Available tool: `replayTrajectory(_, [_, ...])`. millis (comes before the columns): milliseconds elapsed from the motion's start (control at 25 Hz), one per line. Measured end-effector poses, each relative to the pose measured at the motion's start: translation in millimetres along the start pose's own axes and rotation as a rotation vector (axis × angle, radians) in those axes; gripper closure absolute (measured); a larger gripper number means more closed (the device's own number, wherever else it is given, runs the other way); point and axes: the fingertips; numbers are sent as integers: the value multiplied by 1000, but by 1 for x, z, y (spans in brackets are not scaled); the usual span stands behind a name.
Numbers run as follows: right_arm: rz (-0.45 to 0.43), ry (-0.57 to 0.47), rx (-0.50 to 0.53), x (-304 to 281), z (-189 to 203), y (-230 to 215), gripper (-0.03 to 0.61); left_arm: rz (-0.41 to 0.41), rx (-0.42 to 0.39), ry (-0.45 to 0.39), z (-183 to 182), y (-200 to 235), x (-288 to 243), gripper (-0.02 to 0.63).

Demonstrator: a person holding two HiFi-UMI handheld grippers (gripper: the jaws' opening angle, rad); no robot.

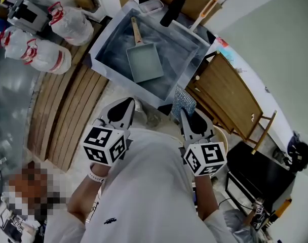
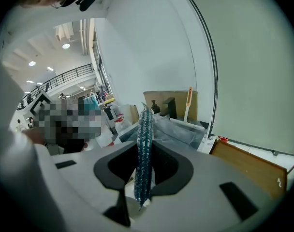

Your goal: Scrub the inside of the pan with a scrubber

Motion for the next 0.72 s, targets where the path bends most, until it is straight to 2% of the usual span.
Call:
replayTrajectory(240, [-70, 45, 72, -46, -13, -31, 514, -21, 38, 44, -13, -3, -45, 609])
replayTrajectory(400, [-119, 77, 105, -81, -17, -52, 515, -53, 77, 23, -27, -3, -70, 608])
replayTrajectory(720, [-137, 101, 73, -114, -21, -68, 515, -90, 107, 45, -32, 13, -90, 608])
Point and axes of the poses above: the fingertips, and each gripper's own axes: x backward along the fingers, y to its left, z out of its underside, and after that the axes turned 13 degrees about x, right-handed
